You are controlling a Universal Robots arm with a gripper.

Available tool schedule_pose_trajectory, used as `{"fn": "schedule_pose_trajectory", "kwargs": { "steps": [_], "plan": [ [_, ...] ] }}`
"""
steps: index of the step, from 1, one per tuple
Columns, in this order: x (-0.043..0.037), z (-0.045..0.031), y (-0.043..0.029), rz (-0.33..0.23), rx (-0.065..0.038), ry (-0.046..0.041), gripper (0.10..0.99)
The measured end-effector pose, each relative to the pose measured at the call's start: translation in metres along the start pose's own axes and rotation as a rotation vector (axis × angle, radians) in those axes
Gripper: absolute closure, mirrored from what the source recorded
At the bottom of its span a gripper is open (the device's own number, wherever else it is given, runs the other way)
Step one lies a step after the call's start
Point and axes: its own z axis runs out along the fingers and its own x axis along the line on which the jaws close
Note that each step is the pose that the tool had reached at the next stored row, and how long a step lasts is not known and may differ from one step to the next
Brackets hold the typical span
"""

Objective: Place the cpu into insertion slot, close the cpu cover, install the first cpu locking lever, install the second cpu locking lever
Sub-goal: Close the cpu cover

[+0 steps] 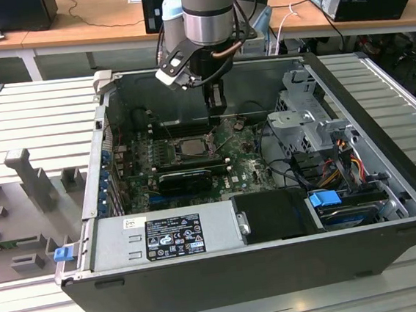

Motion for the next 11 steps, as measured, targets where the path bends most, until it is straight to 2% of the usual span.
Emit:
{"fn": "schedule_pose_trajectory", "kwargs": {
  "steps": [3, 11],
  "plan": [
    [0.0002, 0.0004, 0.0059, 0.000, 0.000, -0.0001, 0.980],
    [0.0004, 0.0009, 0.0148, 0.000, 0.000, 0.0000, 0.980]
  ]
}}
